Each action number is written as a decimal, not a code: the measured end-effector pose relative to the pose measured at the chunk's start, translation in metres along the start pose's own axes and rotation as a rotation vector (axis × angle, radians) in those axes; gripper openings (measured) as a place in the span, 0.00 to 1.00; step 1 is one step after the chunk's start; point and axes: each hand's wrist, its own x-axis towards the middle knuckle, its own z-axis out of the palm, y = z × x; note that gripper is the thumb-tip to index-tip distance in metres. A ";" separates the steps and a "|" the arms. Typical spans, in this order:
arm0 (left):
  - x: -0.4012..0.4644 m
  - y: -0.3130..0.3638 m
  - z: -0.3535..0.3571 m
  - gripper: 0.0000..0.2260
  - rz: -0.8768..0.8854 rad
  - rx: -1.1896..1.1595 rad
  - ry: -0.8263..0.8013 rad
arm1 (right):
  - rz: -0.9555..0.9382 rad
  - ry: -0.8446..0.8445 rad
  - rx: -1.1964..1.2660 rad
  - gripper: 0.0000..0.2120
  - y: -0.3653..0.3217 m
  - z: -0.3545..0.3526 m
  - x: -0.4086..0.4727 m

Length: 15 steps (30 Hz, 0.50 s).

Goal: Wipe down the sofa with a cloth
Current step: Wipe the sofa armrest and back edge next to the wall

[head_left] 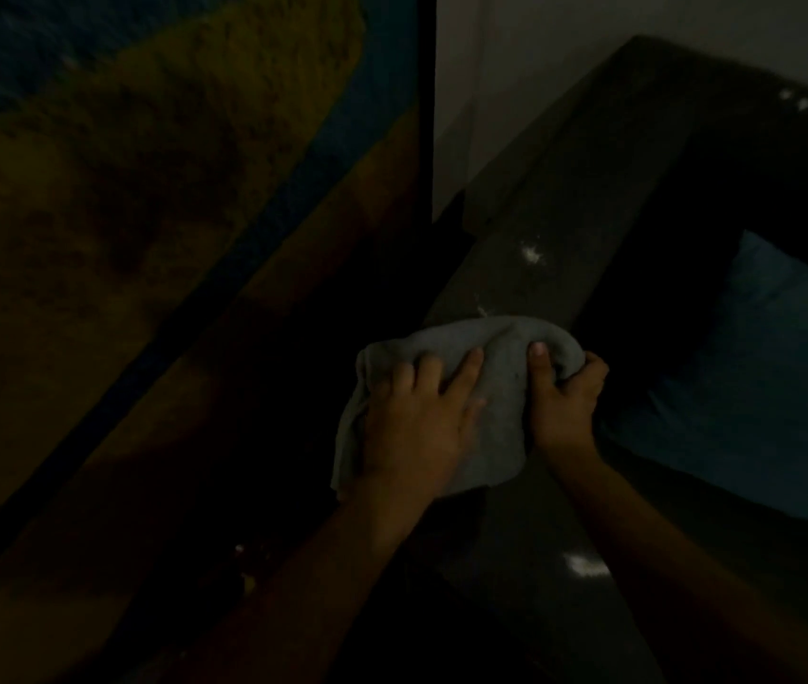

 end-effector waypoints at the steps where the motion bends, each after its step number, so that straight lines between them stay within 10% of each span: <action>1: -0.002 0.008 0.001 0.25 0.010 0.014 -0.011 | -0.011 -0.014 -0.018 0.30 -0.005 -0.005 0.004; 15: 0.006 -0.014 -0.009 0.27 -0.279 -0.143 -0.055 | -0.690 -0.092 -0.675 0.23 -0.052 0.000 0.030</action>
